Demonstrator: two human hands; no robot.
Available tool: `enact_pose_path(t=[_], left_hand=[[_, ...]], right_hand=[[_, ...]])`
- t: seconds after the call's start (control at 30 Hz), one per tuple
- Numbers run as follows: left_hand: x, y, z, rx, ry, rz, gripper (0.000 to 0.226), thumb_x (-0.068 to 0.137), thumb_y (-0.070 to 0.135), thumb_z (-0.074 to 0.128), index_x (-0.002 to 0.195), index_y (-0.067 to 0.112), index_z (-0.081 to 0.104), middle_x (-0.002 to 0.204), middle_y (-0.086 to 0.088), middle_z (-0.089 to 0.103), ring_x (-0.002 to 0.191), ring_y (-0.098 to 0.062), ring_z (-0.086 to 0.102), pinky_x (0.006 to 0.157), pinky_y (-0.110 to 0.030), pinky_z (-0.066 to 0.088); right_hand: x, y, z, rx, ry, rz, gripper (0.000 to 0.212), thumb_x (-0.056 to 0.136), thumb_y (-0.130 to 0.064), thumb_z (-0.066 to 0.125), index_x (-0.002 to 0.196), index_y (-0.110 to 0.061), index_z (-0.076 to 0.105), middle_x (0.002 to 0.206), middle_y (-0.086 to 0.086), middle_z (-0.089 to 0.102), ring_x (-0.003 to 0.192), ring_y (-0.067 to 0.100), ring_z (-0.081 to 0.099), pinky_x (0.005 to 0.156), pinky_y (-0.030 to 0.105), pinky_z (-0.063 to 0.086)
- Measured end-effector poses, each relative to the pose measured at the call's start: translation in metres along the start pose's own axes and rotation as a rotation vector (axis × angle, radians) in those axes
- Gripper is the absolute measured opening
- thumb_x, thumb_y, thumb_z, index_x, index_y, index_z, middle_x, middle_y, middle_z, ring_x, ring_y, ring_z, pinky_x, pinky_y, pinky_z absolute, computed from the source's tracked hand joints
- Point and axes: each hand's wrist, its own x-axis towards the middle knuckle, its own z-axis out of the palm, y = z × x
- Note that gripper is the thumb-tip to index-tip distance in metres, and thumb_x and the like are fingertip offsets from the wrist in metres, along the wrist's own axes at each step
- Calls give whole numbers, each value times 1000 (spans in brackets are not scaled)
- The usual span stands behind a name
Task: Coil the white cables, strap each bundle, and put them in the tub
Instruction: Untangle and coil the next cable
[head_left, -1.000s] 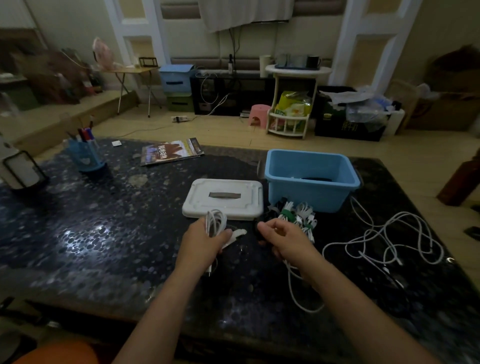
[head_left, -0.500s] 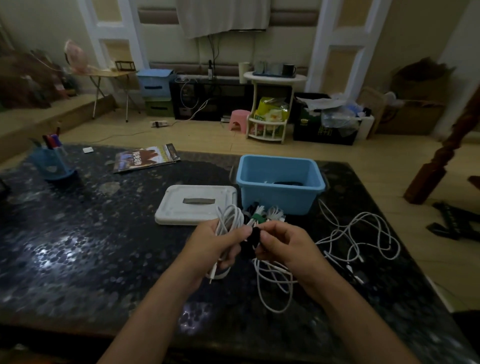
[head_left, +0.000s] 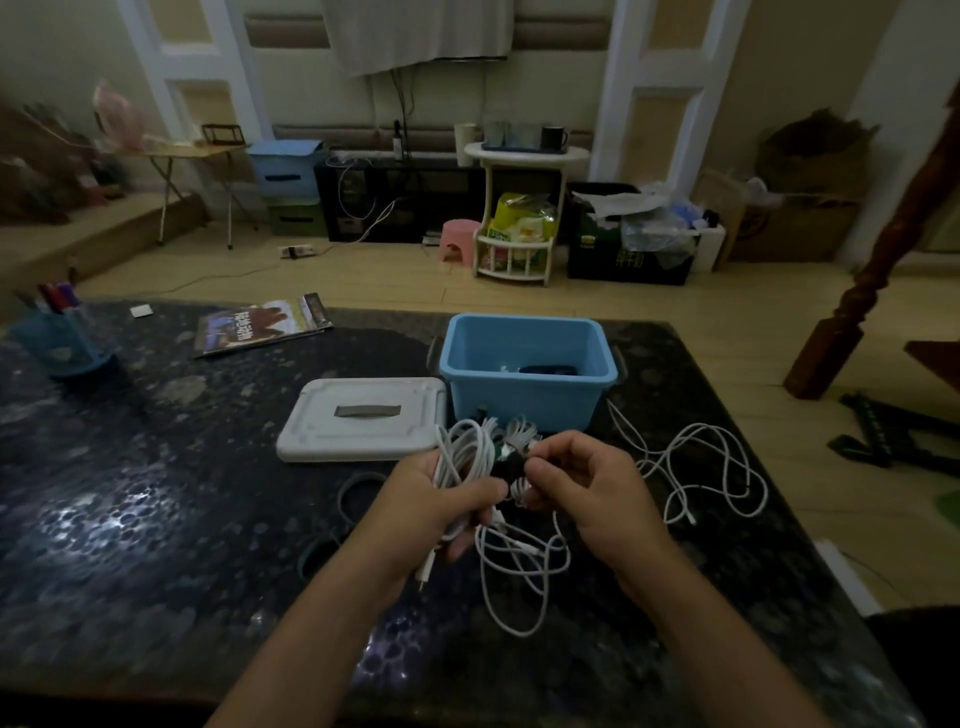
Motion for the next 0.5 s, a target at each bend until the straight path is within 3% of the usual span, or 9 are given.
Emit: enact_pose_path(t=[0.1,0.23,0.3,0.43,0.5], left_hand=[[3,-4,2,13,46,0,12,86,3,71,86,2,59,50,-12,49,36,-19,37,38,-23,30],[6,-4,8,-105,62,20,11,88,2,66,92,-5,60,77,-21,70,35,-17,36,38,-23,30],[7,-6,12,-120,103,3,9,87,-1,66,88,-3,57,72,-20,66,36,-17,35,40,-26,26],[8,-6,11,88,140,-7,14,85,-2,69,79,5,58,53,-8,58,33,-13,40,37,-22,29],[12,-7,3,346,151,24,12,76,14,78,76,13,66,56,3,64,43,-10,54,43,-24,43]], right_hand=[[2,0,-3,-46,10,-5,11,90,1,68,86,-9,67,69,2,70,67,16,71,65,23,57],[5,2,-3,-74,41,-14,13,90,2,68,85,-10,68,74,5,71,68,17,71,65,24,57],[7,2,-5,-98,51,-13,13,89,2,69,84,-11,69,73,5,71,69,17,71,66,26,59],[9,2,-8,-147,49,-9,15,88,1,70,82,-13,69,67,0,72,63,13,70,62,21,56],[9,1,-9,-153,28,4,12,89,1,70,84,-10,70,64,-2,71,60,8,69,59,16,52]])
